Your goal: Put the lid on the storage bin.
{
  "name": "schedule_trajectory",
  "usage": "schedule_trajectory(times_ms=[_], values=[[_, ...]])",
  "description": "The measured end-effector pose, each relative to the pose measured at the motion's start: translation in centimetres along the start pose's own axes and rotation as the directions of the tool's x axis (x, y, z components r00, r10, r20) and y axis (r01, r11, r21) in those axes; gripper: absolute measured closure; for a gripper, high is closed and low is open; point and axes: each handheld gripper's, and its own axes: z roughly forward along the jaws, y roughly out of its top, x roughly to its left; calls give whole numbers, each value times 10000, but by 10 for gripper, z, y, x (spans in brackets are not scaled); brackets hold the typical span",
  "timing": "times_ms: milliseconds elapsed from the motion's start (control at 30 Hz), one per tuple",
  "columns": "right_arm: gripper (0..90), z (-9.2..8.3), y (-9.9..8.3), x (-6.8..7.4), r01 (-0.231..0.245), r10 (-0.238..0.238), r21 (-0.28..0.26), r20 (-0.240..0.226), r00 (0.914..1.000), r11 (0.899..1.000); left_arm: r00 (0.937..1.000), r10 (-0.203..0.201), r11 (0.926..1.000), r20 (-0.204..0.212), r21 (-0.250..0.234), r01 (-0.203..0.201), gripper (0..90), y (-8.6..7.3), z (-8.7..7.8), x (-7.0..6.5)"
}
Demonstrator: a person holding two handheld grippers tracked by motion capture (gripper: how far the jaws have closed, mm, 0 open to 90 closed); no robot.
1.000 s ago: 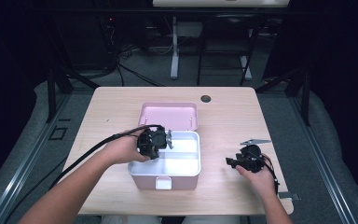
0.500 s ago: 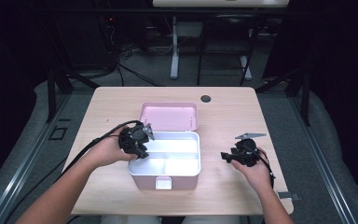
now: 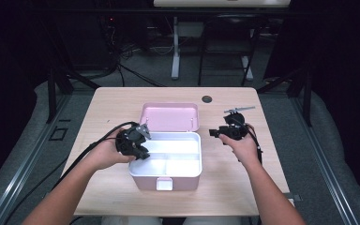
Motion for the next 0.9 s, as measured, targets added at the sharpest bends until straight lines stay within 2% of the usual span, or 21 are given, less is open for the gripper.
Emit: schedule_trajectory(times_ms=[167,233,267,367,467,600,767,900], values=[[481,12,27,5,-15,14,77,121,9999,10000,10000,-16,10000,-16,12,16,760,0,0,0],[481,14,31,6,-6,4,87,138,9999,10000,10000,-10,10000,-16,18,10,760,0,0,0],[486,18,39,9,-58,57,110,131,9999,9999,10000,-9,10000,-10,45,9,760,1,0,0],[490,24,49,11,-258,257,120,120,9996,9996,10000,15,10000,-15,55,-15,760,1,0,0],[495,29,55,11,-487,485,157,132,9987,9987,10000,16,10000,-5,71,-16,760,1,0,0],[506,38,64,12,-857,858,-51,125,9962,9963,10000,17,10000,-31,53,-17,761,1,0,-1],[515,50,71,17,-972,973,-49,207,9950,9952,10000,45,10000,-63,60,-44,767,1,0,-1],[525,63,73,22,-918,914,69,458,9948,9958,9999,55,10000,-86,49,-55,768,1,0,-2]])
